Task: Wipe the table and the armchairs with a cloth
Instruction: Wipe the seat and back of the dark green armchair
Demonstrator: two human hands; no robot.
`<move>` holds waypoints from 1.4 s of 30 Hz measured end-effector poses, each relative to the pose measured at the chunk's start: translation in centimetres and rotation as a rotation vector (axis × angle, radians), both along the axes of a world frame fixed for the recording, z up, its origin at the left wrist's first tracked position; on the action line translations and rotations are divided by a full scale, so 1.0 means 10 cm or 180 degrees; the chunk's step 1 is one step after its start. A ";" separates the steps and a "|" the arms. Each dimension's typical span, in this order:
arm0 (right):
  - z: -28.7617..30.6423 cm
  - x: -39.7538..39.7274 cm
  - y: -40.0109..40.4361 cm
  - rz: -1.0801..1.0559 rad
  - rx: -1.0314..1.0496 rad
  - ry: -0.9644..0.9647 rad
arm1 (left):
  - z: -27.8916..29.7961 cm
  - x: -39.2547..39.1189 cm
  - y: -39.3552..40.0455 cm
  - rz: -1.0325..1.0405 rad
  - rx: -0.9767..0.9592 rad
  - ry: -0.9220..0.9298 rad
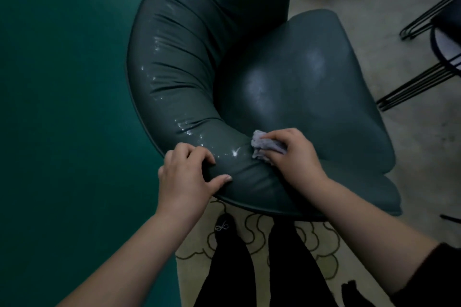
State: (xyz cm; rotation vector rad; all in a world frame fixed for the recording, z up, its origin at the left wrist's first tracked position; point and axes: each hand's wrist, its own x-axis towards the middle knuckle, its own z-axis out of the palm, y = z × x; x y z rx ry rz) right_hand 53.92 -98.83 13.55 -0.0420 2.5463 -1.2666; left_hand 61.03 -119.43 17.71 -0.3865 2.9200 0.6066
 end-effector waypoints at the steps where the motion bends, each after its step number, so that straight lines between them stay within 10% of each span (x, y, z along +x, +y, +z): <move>1: 0.02 0.00 -0.01 -0.0228 -0.0020 -0.0020 | 0.00 0.00 -0.02 -0.0019 0.0053 -0.0002; 9: 0.07 0.14 -0.19 0.0516 0.0051 0.0017 | -0.02 -0.02 -0.06 -0.0084 0.0155 -0.0046; 16: 0.08 -0.05 -0.13 -0.0650 -0.0295 -0.0221 | 0.02 -0.01 -0.17 -0.0080 0.0582 0.0064; 22: 0.13 0.07 -0.70 0.0635 -0.0226 0.0162 | 0.00 -0.07 -0.28 0.0047 0.0522 0.0086; 42: 0.12 -0.19 -0.55 -0.0323 -0.0119 -0.0003 | 0.10 -0.08 -0.33 0.0220 0.0862 -0.0009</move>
